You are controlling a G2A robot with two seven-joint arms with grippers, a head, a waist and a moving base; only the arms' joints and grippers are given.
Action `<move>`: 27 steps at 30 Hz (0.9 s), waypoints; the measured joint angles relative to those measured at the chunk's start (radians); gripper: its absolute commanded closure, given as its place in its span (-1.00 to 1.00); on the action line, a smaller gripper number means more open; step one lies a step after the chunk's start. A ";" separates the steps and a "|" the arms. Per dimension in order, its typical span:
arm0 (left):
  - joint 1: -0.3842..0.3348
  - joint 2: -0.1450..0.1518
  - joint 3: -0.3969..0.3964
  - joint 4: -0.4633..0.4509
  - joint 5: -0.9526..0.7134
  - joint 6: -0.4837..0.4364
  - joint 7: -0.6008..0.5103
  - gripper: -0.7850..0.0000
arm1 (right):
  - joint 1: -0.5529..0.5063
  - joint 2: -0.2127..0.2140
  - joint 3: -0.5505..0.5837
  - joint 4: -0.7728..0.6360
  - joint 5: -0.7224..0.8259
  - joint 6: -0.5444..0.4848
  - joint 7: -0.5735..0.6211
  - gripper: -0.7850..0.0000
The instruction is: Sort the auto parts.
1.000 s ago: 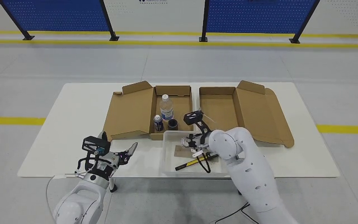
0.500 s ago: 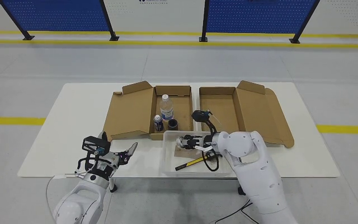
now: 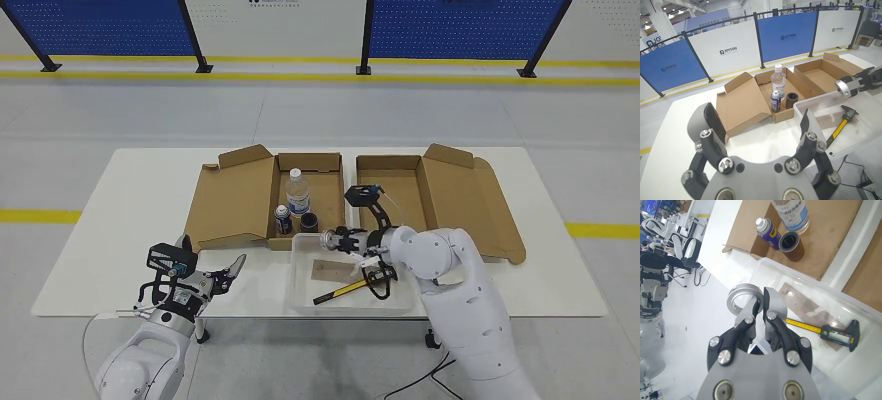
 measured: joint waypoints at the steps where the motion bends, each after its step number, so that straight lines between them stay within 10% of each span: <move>1: 0.000 0.000 0.000 0.000 0.000 0.000 0.000 -1.00 | 0.006 0.003 -0.005 -0.013 -0.043 0.003 -0.013 1.00; 15: 0.000 0.000 0.000 0.000 0.000 0.000 0.000 -1.00 | 0.134 0.019 -0.057 0.035 -0.464 0.082 -0.026 1.00; 27: 0.000 0.000 0.000 0.000 0.000 0.000 0.000 -1.00 | 0.270 0.005 -0.085 0.407 -0.594 0.161 -0.068 1.00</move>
